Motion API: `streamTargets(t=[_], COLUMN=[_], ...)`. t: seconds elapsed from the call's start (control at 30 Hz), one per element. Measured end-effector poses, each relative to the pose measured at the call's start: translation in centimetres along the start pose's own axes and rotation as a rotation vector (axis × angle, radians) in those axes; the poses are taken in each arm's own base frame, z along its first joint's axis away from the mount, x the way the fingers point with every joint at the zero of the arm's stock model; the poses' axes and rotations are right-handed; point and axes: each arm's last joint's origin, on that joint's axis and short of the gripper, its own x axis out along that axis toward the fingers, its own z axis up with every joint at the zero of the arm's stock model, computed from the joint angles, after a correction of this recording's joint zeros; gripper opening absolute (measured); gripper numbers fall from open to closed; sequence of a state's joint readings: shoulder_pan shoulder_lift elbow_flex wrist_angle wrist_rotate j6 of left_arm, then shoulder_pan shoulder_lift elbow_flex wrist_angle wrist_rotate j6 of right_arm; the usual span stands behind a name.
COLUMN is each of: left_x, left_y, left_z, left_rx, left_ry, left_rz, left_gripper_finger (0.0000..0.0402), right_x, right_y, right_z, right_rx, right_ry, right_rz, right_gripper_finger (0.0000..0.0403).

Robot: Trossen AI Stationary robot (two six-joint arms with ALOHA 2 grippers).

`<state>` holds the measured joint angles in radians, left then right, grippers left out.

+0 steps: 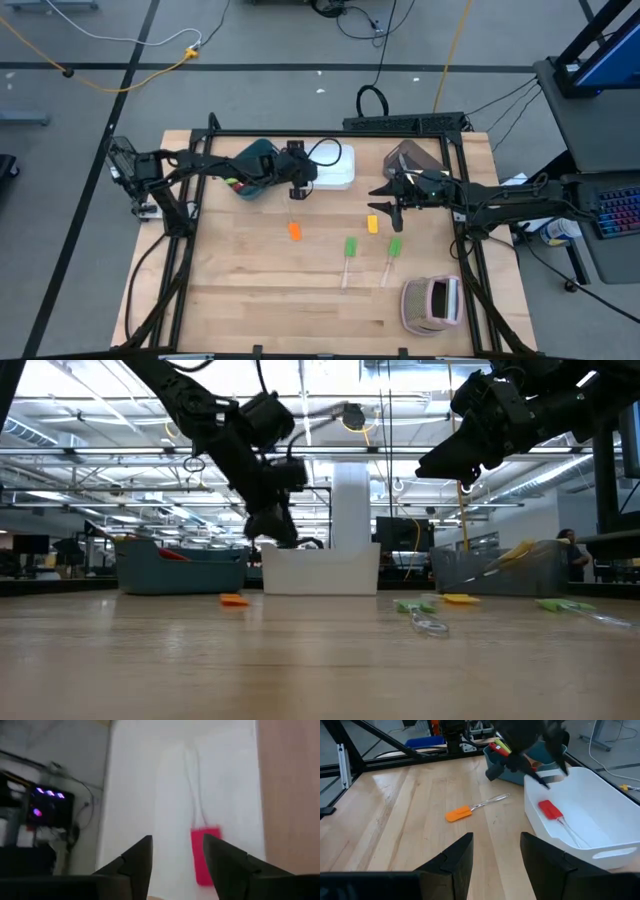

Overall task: Pick & Place Kitchen Items
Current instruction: Put the orange spatula into the white bin

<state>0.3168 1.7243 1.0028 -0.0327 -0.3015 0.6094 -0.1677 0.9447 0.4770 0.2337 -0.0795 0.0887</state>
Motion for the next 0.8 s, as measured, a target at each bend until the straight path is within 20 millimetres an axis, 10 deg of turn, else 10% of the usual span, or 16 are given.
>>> streamTargets(t=[0.47, 0.8], left_x=[-7.4, -8.5], left_y=[-1.8, -7.5], left_z=[3.4, 1.7], left_rx=[-0.019, 0.116], left_ry=[-0.231, 0.028], left_rz=[-0.220, -0.552], left_gripper_finger=[0.0161, 0.0188], right_x=[0.0, 0.0], right_y=[0.0, 0.0], right_z=[-0.1, -0.1], right_rx=[0.001, -0.029], right_ry=[0.007, 0.008], right_rz=[0.000, 0.000], right_gripper_finger=[0.0155, 0.0183])
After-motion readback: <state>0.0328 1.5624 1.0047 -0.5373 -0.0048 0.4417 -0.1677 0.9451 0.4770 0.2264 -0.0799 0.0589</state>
